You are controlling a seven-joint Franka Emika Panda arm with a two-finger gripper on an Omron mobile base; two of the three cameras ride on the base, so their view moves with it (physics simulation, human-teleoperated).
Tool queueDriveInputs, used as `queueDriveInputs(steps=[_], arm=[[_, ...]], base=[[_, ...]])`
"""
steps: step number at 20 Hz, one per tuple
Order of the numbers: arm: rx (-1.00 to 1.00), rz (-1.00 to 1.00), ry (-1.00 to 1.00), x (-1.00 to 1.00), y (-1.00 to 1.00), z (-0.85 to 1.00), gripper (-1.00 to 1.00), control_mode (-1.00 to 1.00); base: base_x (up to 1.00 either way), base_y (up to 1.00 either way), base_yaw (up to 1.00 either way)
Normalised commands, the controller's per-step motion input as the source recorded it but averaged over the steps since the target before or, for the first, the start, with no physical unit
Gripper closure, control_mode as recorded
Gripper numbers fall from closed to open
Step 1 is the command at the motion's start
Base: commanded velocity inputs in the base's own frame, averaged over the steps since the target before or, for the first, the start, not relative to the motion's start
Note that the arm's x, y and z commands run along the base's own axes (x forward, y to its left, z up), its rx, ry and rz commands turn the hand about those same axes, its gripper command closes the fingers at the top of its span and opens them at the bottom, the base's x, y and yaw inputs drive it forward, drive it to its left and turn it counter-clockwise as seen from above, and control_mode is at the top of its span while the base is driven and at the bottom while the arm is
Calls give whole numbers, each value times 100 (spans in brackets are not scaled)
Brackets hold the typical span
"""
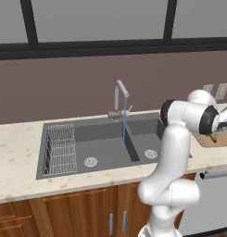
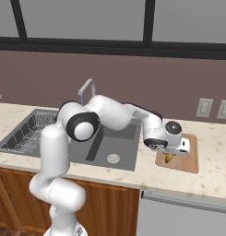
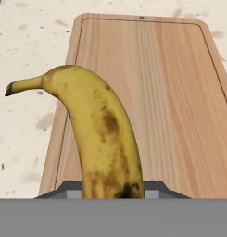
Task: Pick the banana from the sink and place it on the cutting board to airdry. Then turn off the sink faucet.
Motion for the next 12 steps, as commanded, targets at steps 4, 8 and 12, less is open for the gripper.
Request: queueDriveInputs(steps=[4, 8, 12], arm=[[0, 0, 0, 19, -2, -20, 100, -100], [0, 0, 0, 23, 0, -19, 100, -100], [0, 0, 0, 25, -1, -21, 100, -100]], base=[[0, 0, 0], [0, 0, 0], [0, 0, 0]])
